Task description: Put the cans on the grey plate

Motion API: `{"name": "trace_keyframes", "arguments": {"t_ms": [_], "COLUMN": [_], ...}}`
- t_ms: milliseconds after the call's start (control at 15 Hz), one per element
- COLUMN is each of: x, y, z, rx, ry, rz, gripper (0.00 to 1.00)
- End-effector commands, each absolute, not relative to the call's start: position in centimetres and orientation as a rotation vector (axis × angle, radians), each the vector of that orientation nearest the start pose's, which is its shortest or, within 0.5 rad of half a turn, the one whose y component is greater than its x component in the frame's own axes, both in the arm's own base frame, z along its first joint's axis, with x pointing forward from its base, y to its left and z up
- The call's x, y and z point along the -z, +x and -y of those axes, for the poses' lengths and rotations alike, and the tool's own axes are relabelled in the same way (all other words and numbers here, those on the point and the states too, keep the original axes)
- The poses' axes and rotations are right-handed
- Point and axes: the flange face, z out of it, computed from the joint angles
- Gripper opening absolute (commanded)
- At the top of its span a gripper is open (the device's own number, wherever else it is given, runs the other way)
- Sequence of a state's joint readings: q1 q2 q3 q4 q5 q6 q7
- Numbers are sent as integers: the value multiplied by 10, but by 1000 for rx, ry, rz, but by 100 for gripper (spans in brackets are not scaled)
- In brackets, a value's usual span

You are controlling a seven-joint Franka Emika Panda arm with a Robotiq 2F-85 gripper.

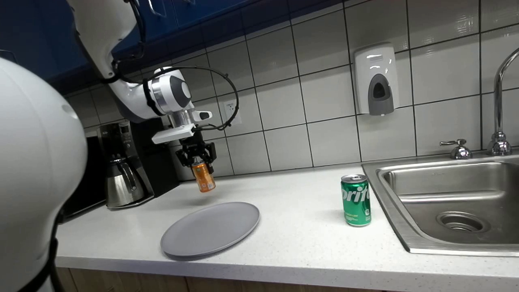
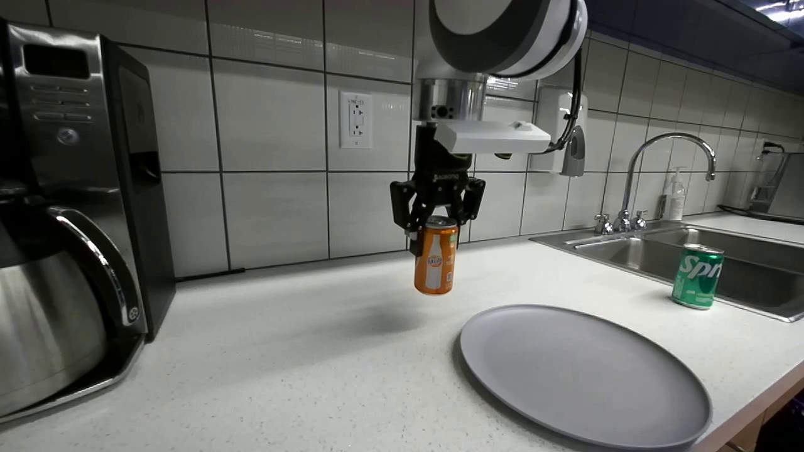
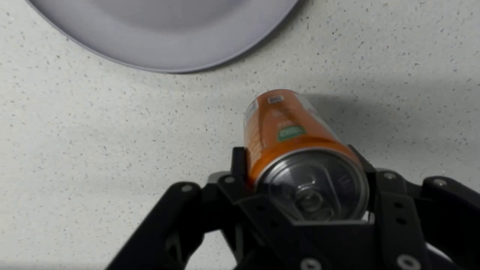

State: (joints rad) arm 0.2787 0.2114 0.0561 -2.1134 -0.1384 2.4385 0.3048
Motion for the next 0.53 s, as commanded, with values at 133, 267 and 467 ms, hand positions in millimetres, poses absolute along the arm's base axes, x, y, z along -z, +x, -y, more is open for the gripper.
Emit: {"name": "trace_keyframes", "arguments": {"t_ms": [133, 267, 467], "x": [-341, -336, -331], "y": [506, 494, 478], "z": [-191, -188, -183], "rx": [246, 221, 189], "ry": [-3197, -3200, -3206], "rz": [159, 151, 137], "gripper": [38, 38, 38]}}
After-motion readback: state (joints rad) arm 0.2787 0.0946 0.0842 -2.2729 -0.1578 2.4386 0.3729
